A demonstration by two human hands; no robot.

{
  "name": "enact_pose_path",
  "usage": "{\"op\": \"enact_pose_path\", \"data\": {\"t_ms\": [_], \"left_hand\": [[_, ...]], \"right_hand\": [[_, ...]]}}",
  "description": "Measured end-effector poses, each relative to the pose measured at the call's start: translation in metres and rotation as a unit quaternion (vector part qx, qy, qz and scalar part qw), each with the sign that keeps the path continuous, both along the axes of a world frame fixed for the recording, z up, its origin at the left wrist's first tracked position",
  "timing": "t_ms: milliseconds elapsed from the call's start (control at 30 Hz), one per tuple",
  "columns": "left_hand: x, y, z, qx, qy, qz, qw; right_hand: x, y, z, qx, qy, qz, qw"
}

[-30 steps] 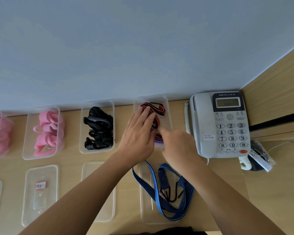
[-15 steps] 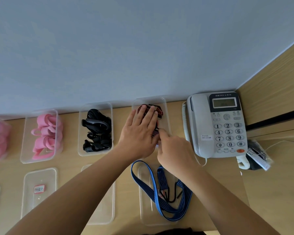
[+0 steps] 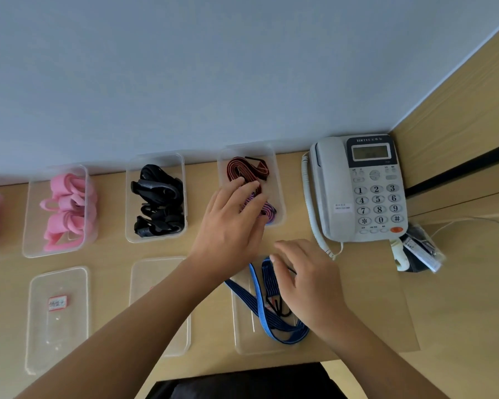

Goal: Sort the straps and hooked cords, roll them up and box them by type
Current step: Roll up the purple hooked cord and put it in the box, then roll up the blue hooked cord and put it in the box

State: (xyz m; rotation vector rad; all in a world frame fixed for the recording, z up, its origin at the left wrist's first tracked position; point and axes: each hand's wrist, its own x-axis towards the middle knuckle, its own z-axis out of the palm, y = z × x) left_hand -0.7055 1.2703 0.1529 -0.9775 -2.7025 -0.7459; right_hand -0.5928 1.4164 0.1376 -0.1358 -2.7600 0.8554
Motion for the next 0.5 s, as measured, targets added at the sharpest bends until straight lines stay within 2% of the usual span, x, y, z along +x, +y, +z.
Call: {"op": "enact_pose_path", "data": {"t_ms": [67, 167, 367, 500], "left_hand": [[0.014, -0.011, -0.001, 0.046, 0.016, 0.008, 0.999], [0.036, -0.035, -0.012, 0.062, -0.008, 0.013, 0.998], [0.067, -0.053, -0.030, -0.084, -0.096, 0.033, 0.991], [0.065, -0.042, -0.036, -0.085, -0.129, 0.074, 0.985]], "right_hand": [[0.010, -0.008, -0.002, 0.066, -0.062, 0.006, 0.996], [0.023, -0.015, -0.004, 0.156, -0.146, -0.015, 0.977], [0.033, -0.015, -0.001, 0.221, -0.238, -0.037, 0.945], [0.039, -0.015, 0.005, 0.219, -0.265, -0.038, 0.938]]}}
